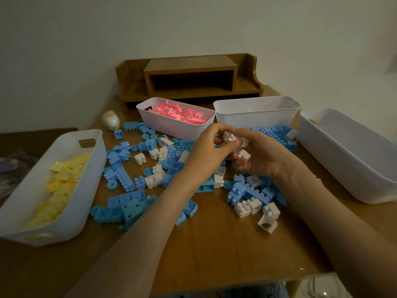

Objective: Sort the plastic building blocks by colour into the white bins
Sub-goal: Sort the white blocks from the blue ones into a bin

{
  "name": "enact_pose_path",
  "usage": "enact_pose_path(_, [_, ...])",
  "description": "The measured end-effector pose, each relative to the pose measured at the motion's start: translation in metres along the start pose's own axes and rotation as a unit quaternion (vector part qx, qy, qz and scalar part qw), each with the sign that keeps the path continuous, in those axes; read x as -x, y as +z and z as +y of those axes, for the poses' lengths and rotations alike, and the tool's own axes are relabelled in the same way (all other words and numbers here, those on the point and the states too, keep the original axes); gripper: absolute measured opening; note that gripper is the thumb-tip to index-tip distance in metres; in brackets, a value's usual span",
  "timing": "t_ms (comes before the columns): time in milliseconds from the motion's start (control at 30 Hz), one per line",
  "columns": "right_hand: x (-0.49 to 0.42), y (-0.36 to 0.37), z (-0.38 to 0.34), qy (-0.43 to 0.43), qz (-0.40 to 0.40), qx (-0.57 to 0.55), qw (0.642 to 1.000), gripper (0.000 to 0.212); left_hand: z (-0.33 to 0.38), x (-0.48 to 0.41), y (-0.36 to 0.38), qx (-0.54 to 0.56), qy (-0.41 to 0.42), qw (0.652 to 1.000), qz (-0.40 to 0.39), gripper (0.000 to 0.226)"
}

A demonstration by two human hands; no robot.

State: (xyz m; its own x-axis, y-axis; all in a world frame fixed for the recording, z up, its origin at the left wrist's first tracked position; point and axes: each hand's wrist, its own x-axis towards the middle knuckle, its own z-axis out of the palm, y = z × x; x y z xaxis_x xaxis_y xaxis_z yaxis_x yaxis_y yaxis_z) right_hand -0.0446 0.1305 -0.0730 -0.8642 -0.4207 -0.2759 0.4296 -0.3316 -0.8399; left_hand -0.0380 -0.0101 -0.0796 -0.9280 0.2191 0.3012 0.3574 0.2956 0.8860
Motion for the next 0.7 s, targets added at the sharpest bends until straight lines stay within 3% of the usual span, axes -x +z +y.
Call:
enact_pose_path(200, [0.0019, -0.0001, -0.0022, 0.003, 0.024, -0.023, 0.999, 0.024, -0.0011, -0.0011, 0.0001, -0.080, 0.040, 0.996, 0.022, 0.031])
enact_pose_path(700, [-0.0023, -0.0037, -0.0023, -0.001, 0.022, -0.017, 1.000, 0.032, -0.0020, -0.0046, 0.0009, -0.086, 0.045, 0.995, 0.030, 0.025])
